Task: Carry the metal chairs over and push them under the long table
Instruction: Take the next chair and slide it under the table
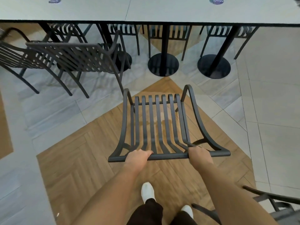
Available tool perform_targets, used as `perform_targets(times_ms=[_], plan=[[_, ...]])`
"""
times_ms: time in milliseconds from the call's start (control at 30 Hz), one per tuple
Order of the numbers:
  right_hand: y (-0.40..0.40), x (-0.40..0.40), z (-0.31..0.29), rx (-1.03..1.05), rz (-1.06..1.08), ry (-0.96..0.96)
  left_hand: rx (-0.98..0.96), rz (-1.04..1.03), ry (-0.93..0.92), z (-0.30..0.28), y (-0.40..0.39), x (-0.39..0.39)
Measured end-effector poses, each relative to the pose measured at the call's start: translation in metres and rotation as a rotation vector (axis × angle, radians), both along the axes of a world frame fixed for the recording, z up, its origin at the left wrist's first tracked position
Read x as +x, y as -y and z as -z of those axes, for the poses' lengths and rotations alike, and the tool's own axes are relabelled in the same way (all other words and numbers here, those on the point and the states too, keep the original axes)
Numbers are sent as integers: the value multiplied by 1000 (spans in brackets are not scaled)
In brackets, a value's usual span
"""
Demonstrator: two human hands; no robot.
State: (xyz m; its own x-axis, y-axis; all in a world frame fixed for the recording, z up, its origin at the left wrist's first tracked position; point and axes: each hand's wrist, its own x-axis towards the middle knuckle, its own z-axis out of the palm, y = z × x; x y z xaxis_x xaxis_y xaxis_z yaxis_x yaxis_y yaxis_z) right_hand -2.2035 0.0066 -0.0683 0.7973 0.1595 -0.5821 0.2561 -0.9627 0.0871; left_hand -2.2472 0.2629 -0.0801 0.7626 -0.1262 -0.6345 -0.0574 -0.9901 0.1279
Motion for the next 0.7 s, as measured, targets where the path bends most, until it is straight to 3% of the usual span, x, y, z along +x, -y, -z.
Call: perform_targets(times_ms=[700], plan=[[-92, 258, -2, 48, 46, -52, 48, -12, 37, -3, -87, 277]])
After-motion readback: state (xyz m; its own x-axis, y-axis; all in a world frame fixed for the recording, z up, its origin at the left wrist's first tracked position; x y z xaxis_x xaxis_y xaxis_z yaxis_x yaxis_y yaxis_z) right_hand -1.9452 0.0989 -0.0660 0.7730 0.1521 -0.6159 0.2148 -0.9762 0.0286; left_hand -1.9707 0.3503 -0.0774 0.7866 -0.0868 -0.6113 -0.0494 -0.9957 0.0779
